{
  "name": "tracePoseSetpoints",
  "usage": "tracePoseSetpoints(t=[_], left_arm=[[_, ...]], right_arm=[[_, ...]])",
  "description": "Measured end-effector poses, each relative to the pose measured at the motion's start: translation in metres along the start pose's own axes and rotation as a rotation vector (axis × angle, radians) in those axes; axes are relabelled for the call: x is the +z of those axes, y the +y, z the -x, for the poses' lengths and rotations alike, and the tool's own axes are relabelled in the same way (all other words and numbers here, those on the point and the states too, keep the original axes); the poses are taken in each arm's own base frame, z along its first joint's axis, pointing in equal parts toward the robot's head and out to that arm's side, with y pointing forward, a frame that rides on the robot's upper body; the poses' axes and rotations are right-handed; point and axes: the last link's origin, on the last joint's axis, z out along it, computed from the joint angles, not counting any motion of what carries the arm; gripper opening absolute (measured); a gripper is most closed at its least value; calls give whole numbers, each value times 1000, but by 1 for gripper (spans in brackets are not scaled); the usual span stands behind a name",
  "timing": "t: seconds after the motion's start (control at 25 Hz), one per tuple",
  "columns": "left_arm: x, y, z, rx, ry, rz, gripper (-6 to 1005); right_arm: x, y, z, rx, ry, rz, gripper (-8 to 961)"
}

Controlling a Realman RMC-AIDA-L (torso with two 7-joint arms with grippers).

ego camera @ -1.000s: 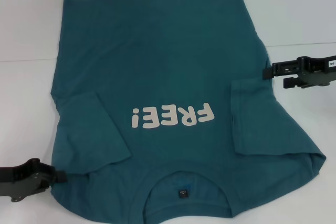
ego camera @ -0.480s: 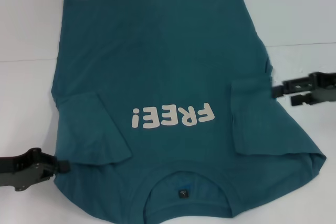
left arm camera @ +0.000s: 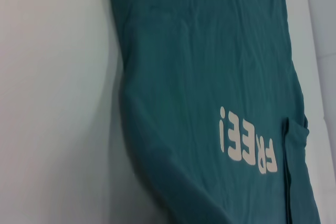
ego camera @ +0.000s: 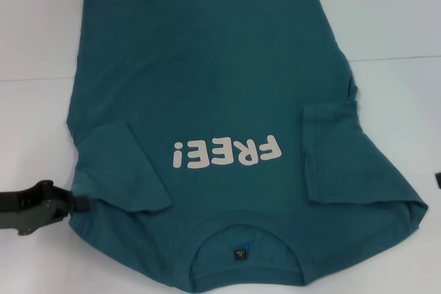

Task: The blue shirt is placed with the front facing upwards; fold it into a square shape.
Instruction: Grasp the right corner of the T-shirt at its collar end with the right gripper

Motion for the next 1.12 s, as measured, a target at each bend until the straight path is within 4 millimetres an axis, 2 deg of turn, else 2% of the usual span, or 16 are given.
tracePoseSetpoints(t=[0.2,0.36,0.72,1.12], left_arm=[[2,3,-4,8,5,-2,21],[3,3,-4,6,5,-3,22],[2,1,-3,-4,9,-4,22],[3,0,-3,-7,15,-8,22]], right_arm=[[7,-13,-8,37,2,-57,907],[19,-17,-6,39,-36,-83,906],[45,-15,-4,18,-44,-125,905],[59,-13,-4,8,-46,-136,904]])
